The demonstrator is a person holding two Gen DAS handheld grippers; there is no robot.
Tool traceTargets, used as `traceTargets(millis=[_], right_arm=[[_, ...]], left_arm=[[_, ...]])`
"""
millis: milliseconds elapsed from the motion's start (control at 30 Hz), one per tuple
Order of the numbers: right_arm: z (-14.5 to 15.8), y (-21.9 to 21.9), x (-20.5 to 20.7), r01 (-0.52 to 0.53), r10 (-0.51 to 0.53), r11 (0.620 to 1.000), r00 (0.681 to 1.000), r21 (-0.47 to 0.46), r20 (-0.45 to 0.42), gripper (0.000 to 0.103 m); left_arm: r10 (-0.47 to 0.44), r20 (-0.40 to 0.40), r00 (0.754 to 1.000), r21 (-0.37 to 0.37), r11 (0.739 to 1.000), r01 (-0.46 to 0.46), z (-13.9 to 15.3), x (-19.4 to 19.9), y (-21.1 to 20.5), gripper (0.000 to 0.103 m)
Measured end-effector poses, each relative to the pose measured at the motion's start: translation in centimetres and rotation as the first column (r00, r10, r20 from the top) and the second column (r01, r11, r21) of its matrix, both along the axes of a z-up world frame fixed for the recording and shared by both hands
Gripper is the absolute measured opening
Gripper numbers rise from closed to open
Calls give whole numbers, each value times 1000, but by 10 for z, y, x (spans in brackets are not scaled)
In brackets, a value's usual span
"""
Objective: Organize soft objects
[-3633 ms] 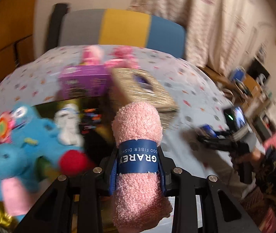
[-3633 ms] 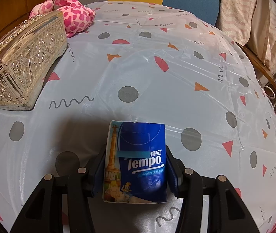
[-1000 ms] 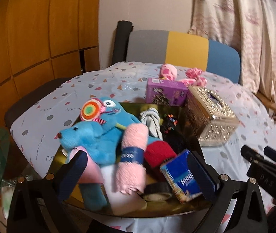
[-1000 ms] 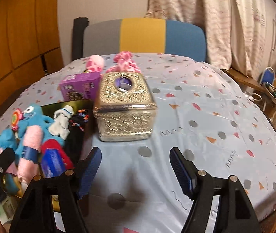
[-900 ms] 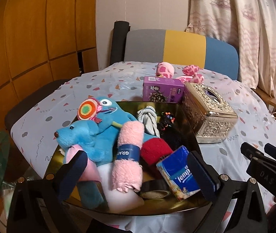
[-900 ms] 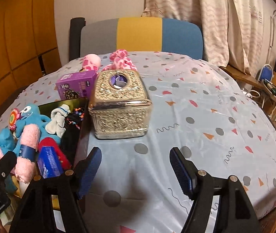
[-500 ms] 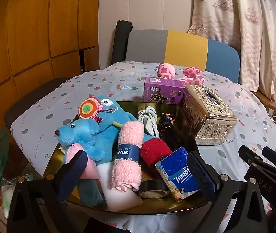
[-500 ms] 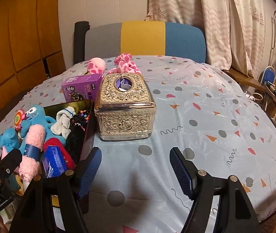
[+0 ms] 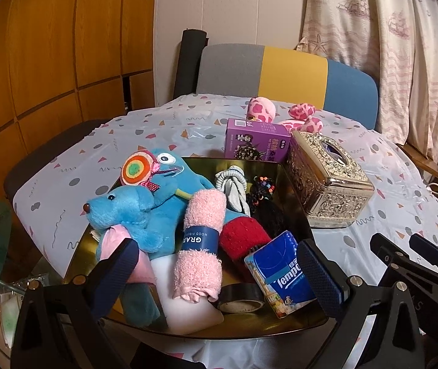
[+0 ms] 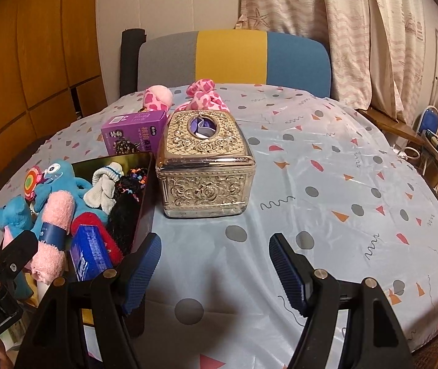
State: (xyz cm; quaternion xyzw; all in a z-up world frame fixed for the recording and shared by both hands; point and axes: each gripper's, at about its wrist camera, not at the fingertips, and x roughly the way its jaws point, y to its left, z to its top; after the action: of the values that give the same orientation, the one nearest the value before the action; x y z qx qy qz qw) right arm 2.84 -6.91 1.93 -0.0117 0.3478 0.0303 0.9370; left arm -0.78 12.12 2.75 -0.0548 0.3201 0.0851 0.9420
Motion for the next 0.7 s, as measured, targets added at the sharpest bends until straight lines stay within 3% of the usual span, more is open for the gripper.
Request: traceTargets(millis=[700], right_arm=[[0, 1, -2, -1, 1, 1000, 1000, 8, -2, 74]], left_arm=[[-7, -16, 1000, 5, 1000, 7, -2, 0, -2, 103]])
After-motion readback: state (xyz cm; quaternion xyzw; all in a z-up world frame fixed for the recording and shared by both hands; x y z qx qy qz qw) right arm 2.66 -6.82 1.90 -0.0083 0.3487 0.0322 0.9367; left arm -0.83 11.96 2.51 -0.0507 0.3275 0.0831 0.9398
